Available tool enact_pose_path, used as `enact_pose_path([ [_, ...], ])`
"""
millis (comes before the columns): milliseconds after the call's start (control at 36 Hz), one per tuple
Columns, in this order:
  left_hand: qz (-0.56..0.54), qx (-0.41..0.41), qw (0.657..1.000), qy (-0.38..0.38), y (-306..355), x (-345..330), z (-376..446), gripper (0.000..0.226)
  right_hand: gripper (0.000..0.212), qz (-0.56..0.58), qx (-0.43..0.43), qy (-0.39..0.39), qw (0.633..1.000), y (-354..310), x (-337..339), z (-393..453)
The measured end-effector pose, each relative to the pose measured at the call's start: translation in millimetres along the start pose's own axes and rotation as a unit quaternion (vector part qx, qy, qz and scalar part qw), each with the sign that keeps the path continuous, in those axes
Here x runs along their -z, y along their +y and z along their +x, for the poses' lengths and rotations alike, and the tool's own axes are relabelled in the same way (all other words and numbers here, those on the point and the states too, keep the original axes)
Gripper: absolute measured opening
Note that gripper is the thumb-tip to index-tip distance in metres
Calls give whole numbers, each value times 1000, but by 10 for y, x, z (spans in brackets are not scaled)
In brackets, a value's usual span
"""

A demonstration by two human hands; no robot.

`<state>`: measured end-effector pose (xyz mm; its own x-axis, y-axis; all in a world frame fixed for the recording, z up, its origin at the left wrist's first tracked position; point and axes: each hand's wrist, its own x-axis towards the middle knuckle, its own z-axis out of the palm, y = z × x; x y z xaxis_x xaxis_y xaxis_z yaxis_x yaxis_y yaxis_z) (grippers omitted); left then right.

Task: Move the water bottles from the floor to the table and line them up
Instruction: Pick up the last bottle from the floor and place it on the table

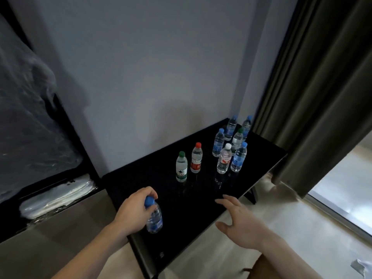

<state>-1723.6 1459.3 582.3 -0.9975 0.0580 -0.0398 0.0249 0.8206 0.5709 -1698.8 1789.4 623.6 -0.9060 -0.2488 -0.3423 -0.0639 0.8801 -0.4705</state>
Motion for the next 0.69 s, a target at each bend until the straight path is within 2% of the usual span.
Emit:
enact_pose_path([
  [111,-11,14,1000,-18,0,-64,316,23,70,-11,5,-4,1000,84,137,374],
  [361,-7,29,992,-123,-44,-355,1092,18,71,-27,-18,-22,999,319,318,1184],
  [694,-3,19,985,-169,-104,-744,1868,14,72,-19,-60,-63,996,714,452,1738],
])
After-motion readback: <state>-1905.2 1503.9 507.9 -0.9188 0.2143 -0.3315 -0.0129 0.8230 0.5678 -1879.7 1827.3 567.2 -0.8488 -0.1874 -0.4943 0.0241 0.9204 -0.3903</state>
